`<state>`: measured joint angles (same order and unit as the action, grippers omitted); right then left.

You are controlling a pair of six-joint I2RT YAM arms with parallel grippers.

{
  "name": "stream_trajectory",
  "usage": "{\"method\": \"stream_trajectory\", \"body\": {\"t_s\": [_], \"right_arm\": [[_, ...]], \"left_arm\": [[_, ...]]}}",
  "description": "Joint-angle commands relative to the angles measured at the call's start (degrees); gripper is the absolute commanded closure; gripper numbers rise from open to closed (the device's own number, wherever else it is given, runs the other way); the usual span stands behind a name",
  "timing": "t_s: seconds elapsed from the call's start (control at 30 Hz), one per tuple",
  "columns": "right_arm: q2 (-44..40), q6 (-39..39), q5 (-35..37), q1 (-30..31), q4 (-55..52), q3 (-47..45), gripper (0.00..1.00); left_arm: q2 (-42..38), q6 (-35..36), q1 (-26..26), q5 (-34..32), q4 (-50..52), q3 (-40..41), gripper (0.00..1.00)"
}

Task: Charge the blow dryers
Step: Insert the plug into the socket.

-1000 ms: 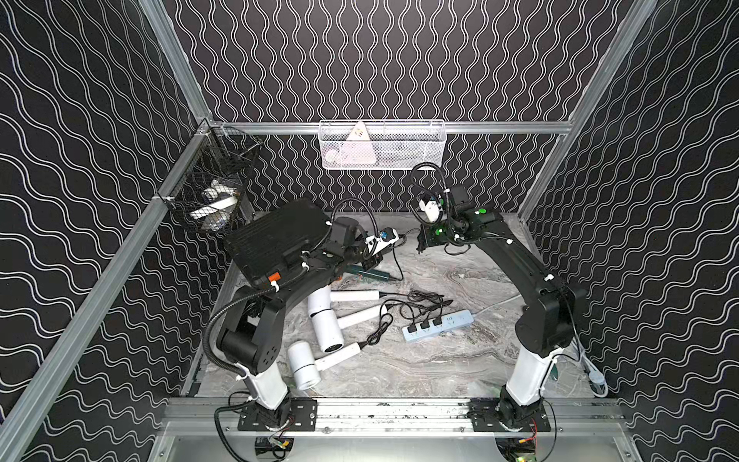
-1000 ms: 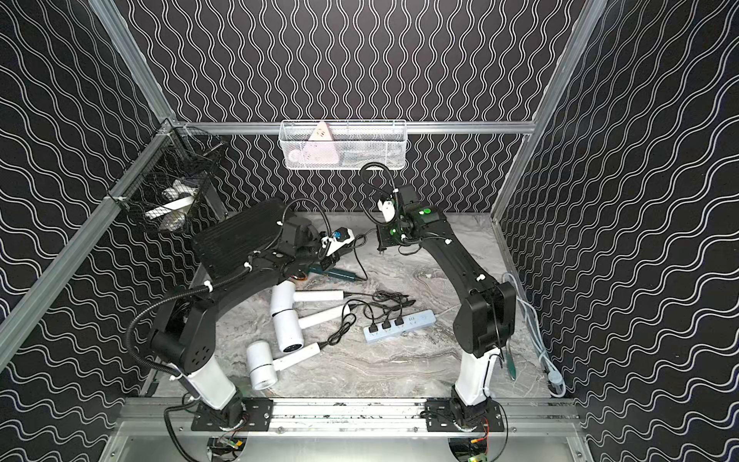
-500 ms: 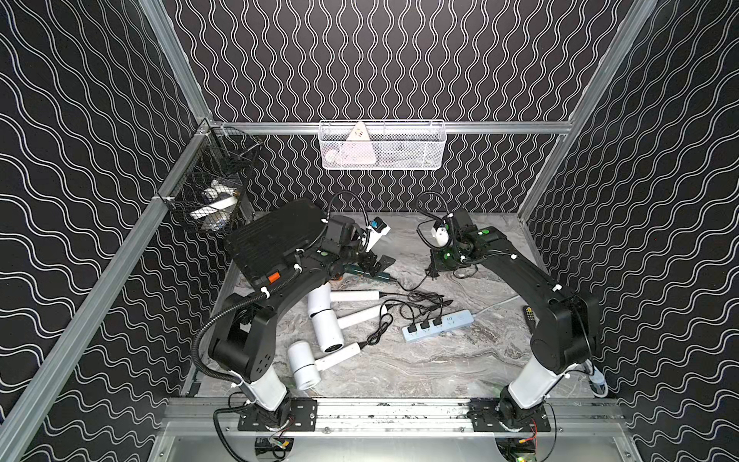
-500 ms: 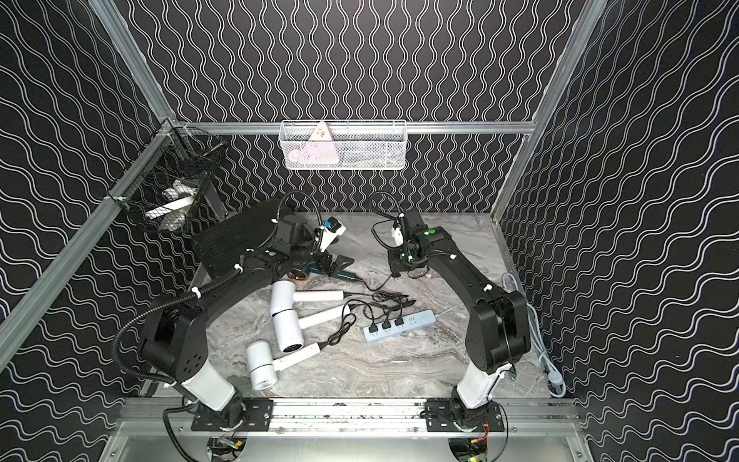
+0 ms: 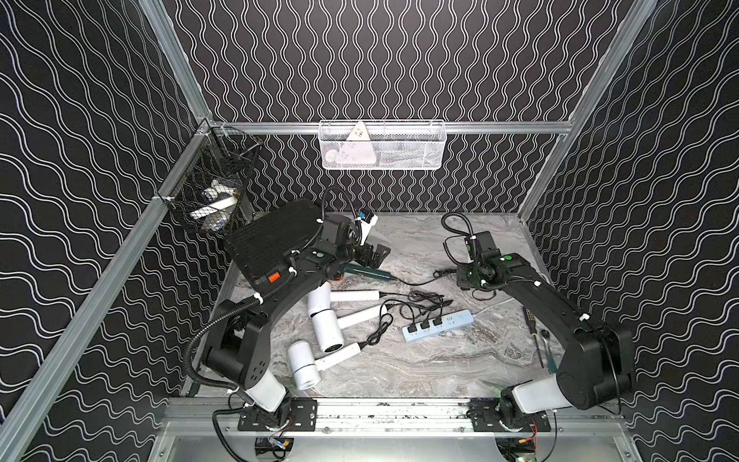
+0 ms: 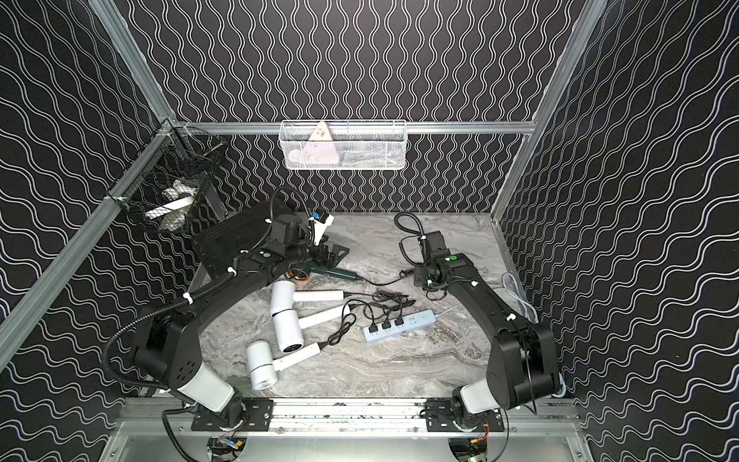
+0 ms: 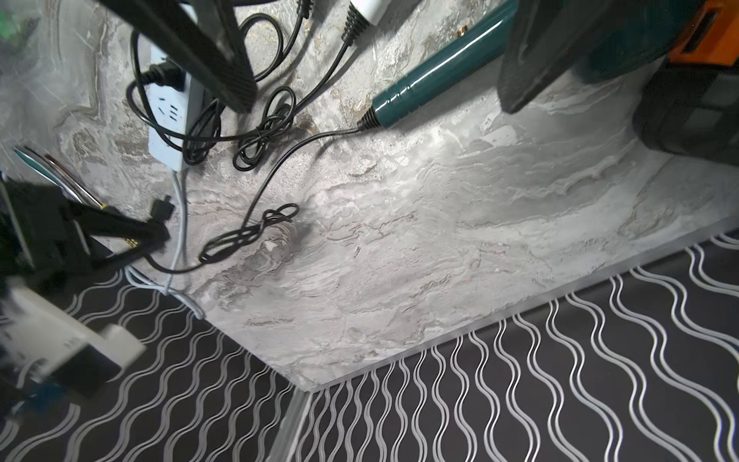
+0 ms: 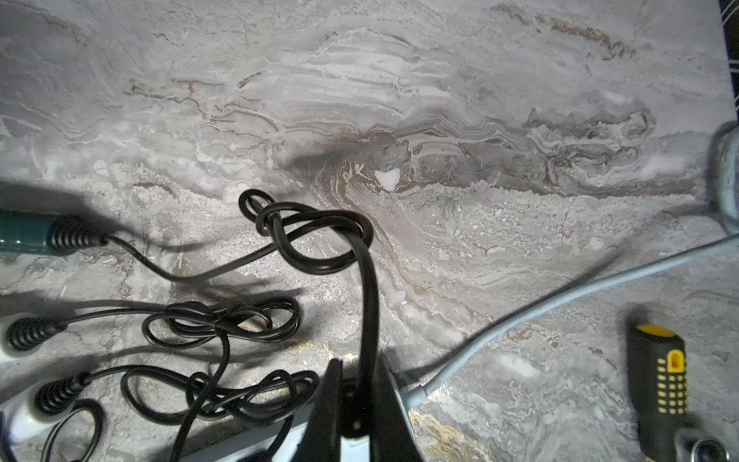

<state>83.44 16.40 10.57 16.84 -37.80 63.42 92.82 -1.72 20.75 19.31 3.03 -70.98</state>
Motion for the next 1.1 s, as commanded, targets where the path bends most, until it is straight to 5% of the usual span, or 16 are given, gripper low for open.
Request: {"method": "stream_trajectory", "body": {"t_s": [0.0, 0.5, 1.07], "right_arm": [[-3.3, 3.5, -3.1, -0.1, 2.7, -4.3, 1.00], [-17.7, 4.3, -16.0, 0.1, 18.3, -23.2, 1.00], [-15.6, 4.0, -17.2, 0.0, 19.2, -24.7, 1.00]], "left_arm": [[0.7, -3.1, 0.1, -2.1, 1.3, -1.2, 0.01], [-2.2, 4.9, 7.4, -19.8, 4.3, 0.2, 0.01], [-3.0, 5.8, 8.1, -20.4, 4.4, 0.3, 0.01]]}}
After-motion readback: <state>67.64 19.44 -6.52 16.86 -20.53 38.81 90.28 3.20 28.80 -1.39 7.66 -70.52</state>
